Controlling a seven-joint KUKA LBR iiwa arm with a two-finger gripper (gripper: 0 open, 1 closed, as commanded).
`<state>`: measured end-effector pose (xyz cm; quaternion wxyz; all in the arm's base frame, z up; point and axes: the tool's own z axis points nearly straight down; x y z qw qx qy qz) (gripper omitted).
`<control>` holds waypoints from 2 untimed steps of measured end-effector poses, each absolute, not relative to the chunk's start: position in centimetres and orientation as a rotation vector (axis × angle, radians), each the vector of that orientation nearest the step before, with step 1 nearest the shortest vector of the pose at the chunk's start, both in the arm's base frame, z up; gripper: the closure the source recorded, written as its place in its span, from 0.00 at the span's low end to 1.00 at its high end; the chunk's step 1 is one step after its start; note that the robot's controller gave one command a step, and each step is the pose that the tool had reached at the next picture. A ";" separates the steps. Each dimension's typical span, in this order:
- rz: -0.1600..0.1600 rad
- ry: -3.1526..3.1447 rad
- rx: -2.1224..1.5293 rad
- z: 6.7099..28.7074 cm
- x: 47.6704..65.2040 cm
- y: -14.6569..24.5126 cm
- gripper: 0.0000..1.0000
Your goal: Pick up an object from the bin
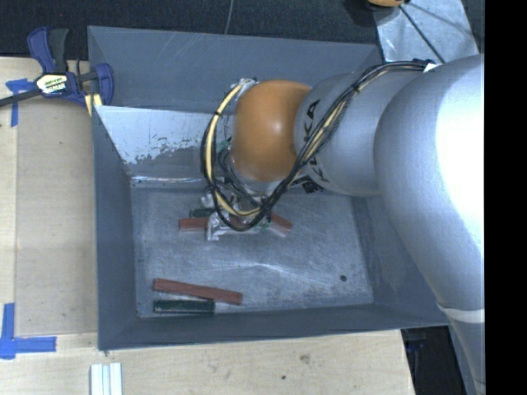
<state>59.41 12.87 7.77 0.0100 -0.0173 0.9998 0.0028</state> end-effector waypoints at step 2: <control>0.000 3.132 -0.213 8.7 56.4 12.0 1.00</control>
Offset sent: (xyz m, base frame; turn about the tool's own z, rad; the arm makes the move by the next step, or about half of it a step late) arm -0.0483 -0.0154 0.0234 -0.1706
